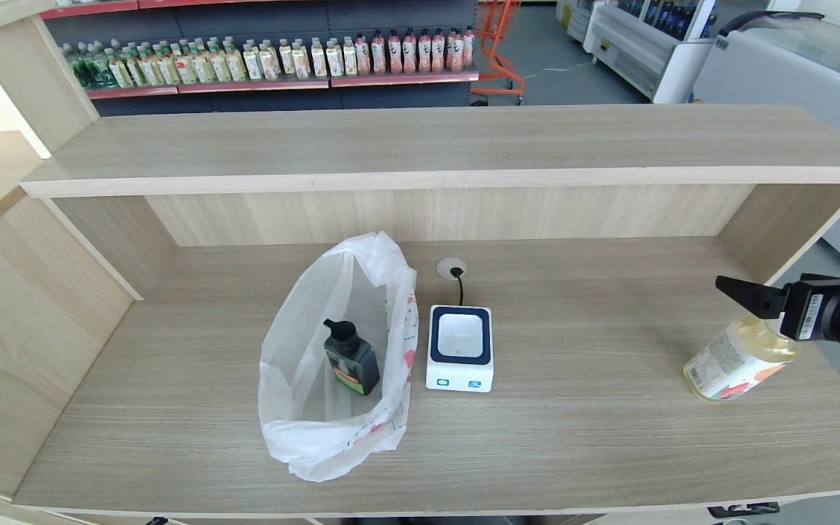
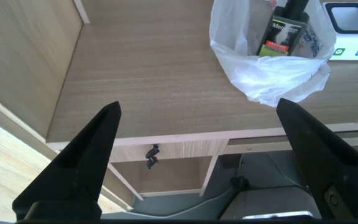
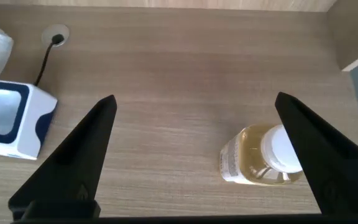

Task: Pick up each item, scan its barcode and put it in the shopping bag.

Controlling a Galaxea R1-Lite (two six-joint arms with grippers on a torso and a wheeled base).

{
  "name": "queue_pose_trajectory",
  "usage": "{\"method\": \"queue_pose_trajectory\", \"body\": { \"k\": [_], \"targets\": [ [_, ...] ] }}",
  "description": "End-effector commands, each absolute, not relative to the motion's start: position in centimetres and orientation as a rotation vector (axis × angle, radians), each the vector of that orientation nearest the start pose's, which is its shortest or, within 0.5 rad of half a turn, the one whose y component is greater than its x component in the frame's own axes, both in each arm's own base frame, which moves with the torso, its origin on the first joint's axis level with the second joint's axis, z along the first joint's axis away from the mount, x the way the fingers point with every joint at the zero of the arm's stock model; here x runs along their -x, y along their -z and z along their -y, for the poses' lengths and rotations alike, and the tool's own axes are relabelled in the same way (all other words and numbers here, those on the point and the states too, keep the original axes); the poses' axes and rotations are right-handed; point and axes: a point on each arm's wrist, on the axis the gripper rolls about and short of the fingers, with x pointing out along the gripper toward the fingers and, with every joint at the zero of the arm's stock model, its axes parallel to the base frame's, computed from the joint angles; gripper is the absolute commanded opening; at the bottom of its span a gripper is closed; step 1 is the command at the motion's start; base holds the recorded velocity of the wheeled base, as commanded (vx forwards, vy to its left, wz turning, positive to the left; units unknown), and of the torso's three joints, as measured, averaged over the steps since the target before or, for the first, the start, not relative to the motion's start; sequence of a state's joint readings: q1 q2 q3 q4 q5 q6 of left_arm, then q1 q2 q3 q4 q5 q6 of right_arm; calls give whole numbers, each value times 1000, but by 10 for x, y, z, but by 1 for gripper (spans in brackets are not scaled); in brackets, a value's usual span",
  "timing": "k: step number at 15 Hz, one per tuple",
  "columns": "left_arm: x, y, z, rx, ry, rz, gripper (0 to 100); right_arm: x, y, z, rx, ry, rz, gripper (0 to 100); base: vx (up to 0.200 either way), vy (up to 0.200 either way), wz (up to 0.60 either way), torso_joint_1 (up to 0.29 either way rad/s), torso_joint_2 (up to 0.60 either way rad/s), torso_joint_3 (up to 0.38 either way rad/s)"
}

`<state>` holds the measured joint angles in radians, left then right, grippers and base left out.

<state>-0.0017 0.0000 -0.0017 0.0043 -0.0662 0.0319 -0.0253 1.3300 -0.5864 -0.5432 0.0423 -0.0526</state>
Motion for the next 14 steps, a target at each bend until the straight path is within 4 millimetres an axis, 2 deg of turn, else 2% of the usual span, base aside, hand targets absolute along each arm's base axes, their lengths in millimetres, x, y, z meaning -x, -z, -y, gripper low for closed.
{"method": "queue_pose_trajectory", "body": {
  "k": [1,5,13,14],
  "targets": [
    [23,-75,1,-32,68,-4,100,-211,-203,5,28,-12,-239,100,0,-200,0,12,-7,2],
    [23,-75,1,-32,68,-4,100,-209,-199,5,-17,-5,-268,100,0,0,0,0,0,0],
    [23,-75,1,-32,68,-4,100,-200,-208,2,-19,-22,-227,100,-200,0,0,6,2,5],
    [23,-75,1,-32,68,-4,100,-201,-208,3,-20,-20,-229,100,0,0,0,0,0,0]
  ]
}}
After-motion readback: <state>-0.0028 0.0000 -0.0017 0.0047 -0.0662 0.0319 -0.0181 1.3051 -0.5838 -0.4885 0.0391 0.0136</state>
